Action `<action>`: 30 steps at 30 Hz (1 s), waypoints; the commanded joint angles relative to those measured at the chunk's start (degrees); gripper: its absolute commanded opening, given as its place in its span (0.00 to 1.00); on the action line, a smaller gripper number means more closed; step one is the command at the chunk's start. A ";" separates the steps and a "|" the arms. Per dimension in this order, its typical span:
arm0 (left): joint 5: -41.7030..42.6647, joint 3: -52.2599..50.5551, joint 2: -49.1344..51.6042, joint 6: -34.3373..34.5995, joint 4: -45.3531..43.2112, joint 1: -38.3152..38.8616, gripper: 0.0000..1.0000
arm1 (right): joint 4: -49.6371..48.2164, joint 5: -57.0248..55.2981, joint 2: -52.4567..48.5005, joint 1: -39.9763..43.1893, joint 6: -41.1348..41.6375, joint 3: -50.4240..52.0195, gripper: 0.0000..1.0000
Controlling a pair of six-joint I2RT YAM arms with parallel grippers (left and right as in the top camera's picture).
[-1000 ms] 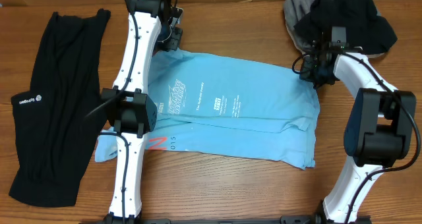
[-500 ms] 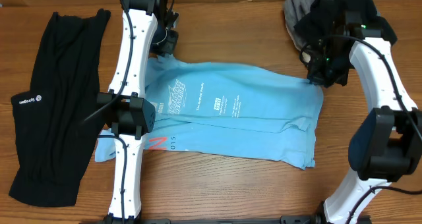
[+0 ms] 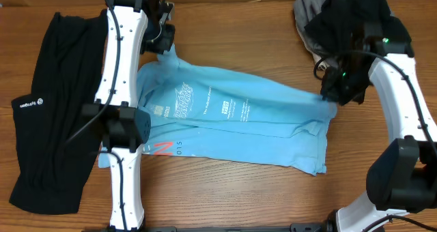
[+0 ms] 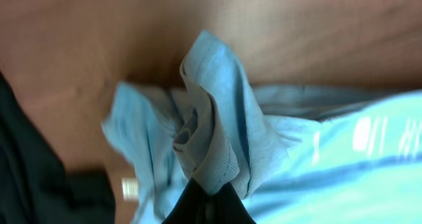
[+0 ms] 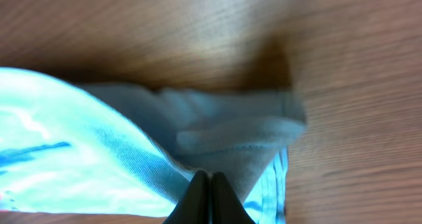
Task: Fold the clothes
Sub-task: 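Fold the left side inward with the left gripper toward the right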
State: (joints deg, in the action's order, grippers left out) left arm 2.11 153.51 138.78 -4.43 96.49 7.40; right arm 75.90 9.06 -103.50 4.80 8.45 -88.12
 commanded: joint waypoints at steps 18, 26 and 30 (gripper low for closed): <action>-9.07 -33.88 -9.16 0.04 0.11 -0.76 0.04 | -5.33 1.57 8.09 0.09 1.07 16.94 0.04; -11.23 -36.87 -9.16 0.70 0.37 -2.51 0.28 | -5.27 1.51 8.09 0.09 1.18 17.77 0.26; -11.10 -36.87 -9.16 0.70 0.37 -2.73 0.67 | -5.31 0.61 8.09 0.31 1.16 17.75 0.66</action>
State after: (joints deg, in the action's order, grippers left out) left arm -8.05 117.01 131.72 -4.29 96.64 5.10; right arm 70.70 10.24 -96.42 4.80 9.39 -70.70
